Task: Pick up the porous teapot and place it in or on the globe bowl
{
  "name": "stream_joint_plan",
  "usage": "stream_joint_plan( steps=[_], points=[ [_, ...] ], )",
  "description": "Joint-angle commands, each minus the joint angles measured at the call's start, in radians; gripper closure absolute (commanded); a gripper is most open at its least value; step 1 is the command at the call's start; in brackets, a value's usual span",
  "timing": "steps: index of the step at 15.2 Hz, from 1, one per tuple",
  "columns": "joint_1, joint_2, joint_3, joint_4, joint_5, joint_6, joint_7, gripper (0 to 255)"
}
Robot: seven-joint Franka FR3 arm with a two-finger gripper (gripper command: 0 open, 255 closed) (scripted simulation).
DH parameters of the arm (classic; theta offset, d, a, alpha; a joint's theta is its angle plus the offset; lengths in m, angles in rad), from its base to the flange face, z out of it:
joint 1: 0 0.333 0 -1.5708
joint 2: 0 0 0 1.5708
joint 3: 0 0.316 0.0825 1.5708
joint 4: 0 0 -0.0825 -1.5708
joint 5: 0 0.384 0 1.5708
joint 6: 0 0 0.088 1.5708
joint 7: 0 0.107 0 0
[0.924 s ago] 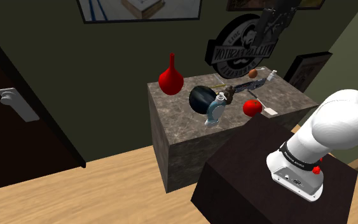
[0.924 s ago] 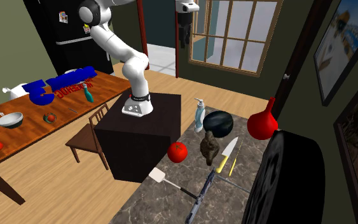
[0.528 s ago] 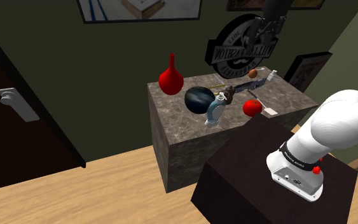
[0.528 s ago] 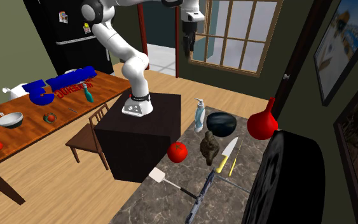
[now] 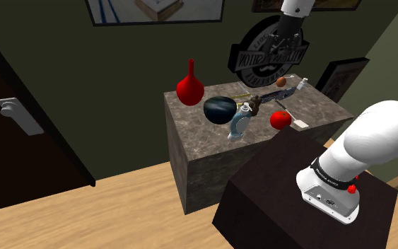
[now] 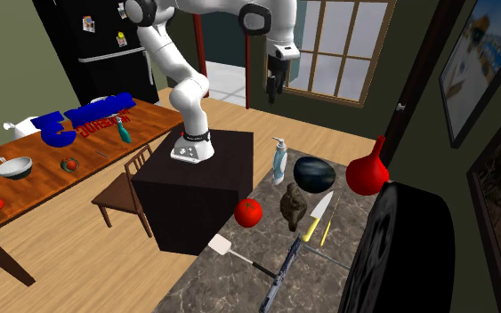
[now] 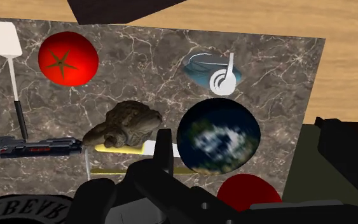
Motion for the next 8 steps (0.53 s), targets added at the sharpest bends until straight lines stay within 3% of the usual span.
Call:
stream_joint_plan(
  steps=[1,8],
  points=[
    [-0.010,0.067,-0.027,0.007,0.003,0.051,-0.017,0],
    [-0.038,0.303,-0.115,0.061,0.044,0.190,-0.086,0]
  ],
)
